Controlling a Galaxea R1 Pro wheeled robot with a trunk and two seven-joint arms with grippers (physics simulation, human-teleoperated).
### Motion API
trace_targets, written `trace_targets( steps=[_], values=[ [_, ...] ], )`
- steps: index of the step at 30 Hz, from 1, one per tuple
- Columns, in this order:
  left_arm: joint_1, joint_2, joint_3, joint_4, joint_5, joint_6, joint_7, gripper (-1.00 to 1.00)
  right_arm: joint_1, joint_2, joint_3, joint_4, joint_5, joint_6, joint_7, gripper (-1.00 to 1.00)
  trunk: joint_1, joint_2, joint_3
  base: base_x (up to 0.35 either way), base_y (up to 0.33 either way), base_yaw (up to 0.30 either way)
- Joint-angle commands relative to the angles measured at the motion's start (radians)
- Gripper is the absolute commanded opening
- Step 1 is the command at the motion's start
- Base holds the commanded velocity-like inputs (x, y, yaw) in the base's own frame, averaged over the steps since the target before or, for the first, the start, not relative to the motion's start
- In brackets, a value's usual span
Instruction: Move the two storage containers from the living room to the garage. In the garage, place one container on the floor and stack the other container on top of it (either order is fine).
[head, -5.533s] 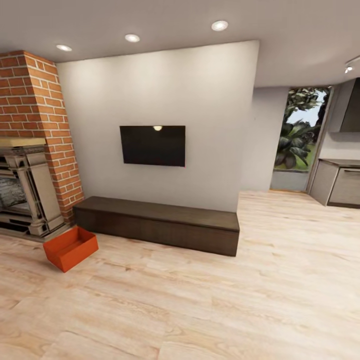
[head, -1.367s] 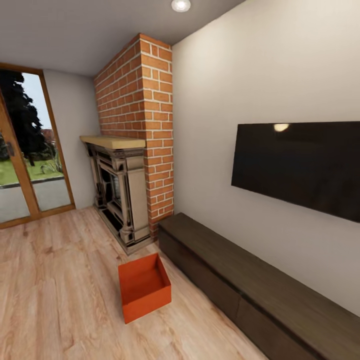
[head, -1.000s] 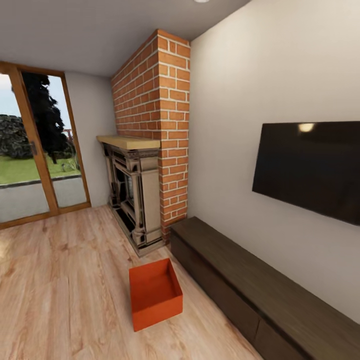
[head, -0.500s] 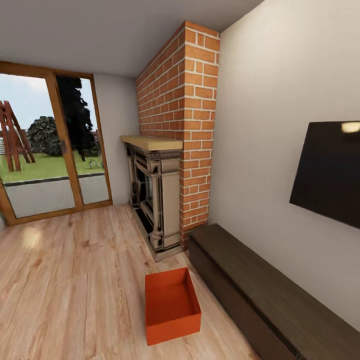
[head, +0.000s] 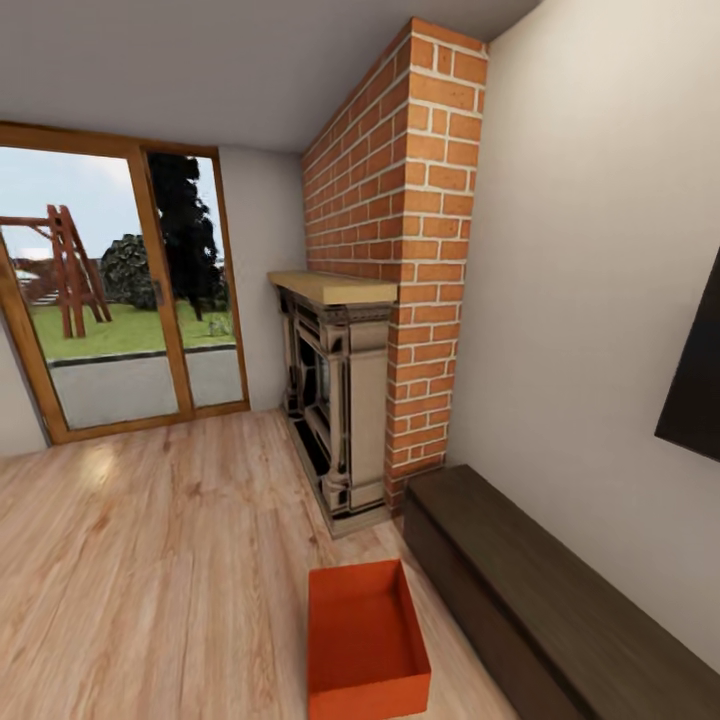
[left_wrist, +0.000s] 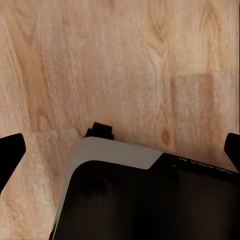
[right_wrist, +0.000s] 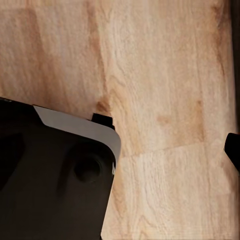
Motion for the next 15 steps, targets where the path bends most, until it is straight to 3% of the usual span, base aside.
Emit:
trace_targets(
  steps=[1,15],
  values=[
    [-0.001,0.0,-0.008,0.0,0.008,0.001,0.003,1.0,-0.001,-0.001,0.003,0.003,0.011,-0.004,-0.006,1.0,0.001,-0.001,-0.001,0.324,0.0,0.008],
    [-0.001,0.0,-0.008,0.0,0.008,0.001,0.003,1.0,-0.001,-0.004,0.006,0.003,0.009,-0.003,-0.006,1.0,0.001,-0.001,-0.001,0.323,0.0,0.001]
  ],
)
